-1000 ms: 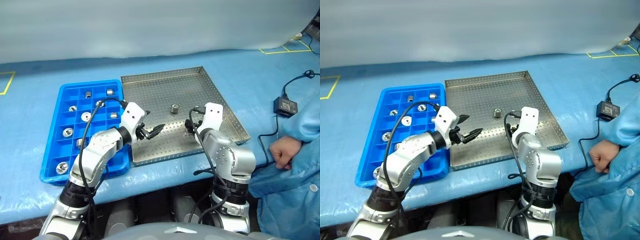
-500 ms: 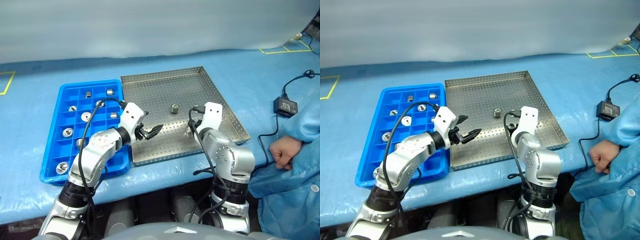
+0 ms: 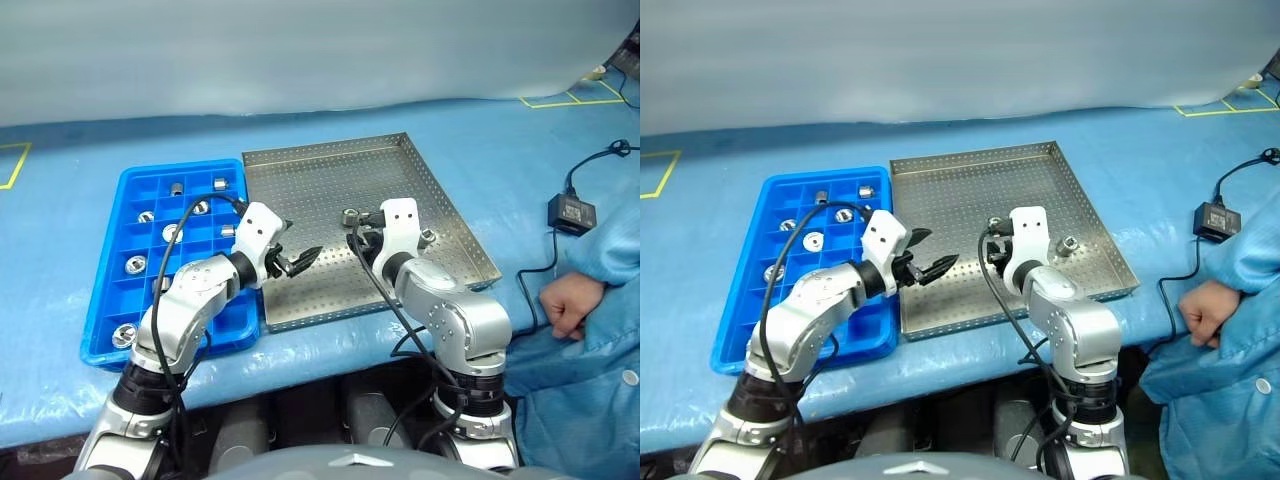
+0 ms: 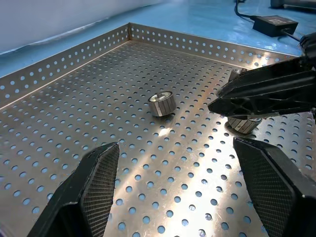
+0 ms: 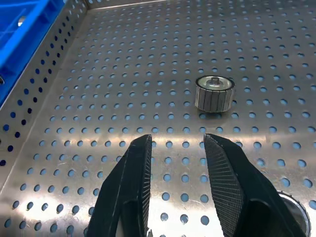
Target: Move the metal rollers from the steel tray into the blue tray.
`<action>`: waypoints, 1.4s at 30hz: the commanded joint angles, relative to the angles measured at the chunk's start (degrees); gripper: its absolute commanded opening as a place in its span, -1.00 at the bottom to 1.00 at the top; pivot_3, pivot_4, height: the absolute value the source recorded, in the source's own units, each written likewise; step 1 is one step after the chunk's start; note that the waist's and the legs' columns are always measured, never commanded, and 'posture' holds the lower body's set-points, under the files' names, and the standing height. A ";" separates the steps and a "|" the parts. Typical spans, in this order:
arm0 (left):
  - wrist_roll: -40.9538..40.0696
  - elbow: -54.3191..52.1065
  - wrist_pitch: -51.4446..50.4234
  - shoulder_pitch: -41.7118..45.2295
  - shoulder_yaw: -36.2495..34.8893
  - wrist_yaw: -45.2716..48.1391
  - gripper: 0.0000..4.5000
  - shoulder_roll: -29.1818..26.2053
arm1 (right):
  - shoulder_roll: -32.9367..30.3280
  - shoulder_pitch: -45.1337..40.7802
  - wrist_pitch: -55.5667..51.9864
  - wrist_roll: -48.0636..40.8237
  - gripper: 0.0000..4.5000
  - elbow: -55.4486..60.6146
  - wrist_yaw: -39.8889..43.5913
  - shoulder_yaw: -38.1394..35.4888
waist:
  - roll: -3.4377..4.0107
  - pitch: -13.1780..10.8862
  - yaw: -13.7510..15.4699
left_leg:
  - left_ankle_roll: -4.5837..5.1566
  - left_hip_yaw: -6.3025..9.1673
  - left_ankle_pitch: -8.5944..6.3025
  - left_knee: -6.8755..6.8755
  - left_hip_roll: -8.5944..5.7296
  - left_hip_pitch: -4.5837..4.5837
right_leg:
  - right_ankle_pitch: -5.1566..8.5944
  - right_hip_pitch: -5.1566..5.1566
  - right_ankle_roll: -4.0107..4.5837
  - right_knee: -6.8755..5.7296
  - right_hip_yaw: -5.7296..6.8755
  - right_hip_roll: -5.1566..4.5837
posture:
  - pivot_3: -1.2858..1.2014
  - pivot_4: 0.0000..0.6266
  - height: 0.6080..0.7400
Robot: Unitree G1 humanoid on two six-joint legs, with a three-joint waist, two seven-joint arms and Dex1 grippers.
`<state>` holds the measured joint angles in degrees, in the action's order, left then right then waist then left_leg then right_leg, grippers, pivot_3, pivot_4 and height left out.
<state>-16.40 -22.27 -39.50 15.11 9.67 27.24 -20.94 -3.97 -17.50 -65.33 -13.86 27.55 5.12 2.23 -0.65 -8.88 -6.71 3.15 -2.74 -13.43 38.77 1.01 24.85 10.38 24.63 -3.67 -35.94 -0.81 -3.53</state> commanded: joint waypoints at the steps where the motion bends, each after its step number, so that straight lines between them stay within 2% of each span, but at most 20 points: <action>1: -0.56 -3.18 0.05 -0.18 -1.24 -0.41 0.78 0.00 | -2.40 -1.30 2.12 0.92 -0.23 2.33 0.92 1.91 | 0.00 0.00 0.08 | 0.00 0.01 0.00 0.00 0.00 0.00 | -0.01 0.00 0.01 0.00 0.00 0.00 | -0.06 -0.52 1.00; 6: -0.47 -4.01 -0.25 -1.51 -1.11 -0.69 0.78 -0.11 | -0.26 -2.43 0.98 4.28 -0.23 0.47 -5.82 -2.15 | 0.00 0.00 0.59 | -0.01 0.00 0.00 -0.02 0.02 0.00 | 0.00 0.03 0.02 -0.02 0.00 0.03 | -0.06 -0.52 1.00; 9: -0.52 -4.03 -0.40 -1.62 -0.97 -0.92 0.78 0.06 | 3.19 -2.36 -0.47 5.06 0.03 -0.46 -8.76 -3.89 | 0.00 0.00 1.20 | -0.01 -0.01 0.00 -0.02 0.02 0.00 | 0.00 0.02 0.02 -0.01 0.00 0.02 | -0.06 -0.52 1.00; 14: -0.53 -3.77 -0.52 -1.29 -0.73 -1.10 0.78 0.38 | 9.33 -1.67 -2.24 7.50 0.76 -1.05 -14.26 -5.67 | 0.01 0.00 1.64 | -0.01 -0.01 0.00 -0.03 0.02 0.02 | -0.01 0.04 0.03 -0.01 0.01 0.02 | -0.06 -0.52 1.00; 24: -0.24 -3.29 -0.59 -1.15 -0.10 -0.85 0.78 0.67 | 10.61 1.47 -2.87 10.32 0.76 -0.02 -17.28 -7.25 | 0.01 0.00 1.84 | -0.01 0.01 0.00 -0.05 0.01 0.03 | 0.00 0.04 0.05 0.02 0.03 0.00 | -0.07 -0.52 1.00; 36: -0.11 -2.56 -0.33 -0.35 0.18 -0.41 0.78 0.63 | 11.26 3.74 -5.08 8.06 0.76 -1.80 -14.91 -6.77 | 0.02 -0.01 1.39 | -0.01 0.00 0.00 -0.07 0.02 0.03 | 0.01 0.05 0.06 0.02 0.03 0.01 | -0.07 -0.52 1.00; 39: -0.04 -2.61 -0.32 -0.51 -0.02 -0.53 0.78 0.54 | 11.81 3.70 -4.88 7.48 0.51 -1.97 -14.54 -7.53 | 0.02 -0.01 1.40 | -0.01 0.00 0.00 -0.07 0.02 0.02 | 0.01 0.05 0.06 0.02 0.03 0.01 | -0.07 -0.52 1.00; 42: -0.10 -2.88 -0.40 -0.86 -0.14 -0.53 0.78 0.40 | 11.23 3.48 -4.89 7.40 0.09 -1.75 -14.47 -6.94 | 0.02 -0.01 1.42 | -0.01 0.00 0.00 -0.07 0.02 0.02 | 0.01 0.05 0.06 0.02 0.03 0.01 | -0.07 -0.52 1.00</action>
<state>-16.40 -23.39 -40.60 13.90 9.69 26.41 -20.45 4.71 -14.32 -70.62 -6.06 24.85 -9.56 -5.02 -0.63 -8.89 -5.29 3.14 -2.74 -13.43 38.70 1.03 24.88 10.39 24.68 -3.61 -35.92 -0.78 -3.52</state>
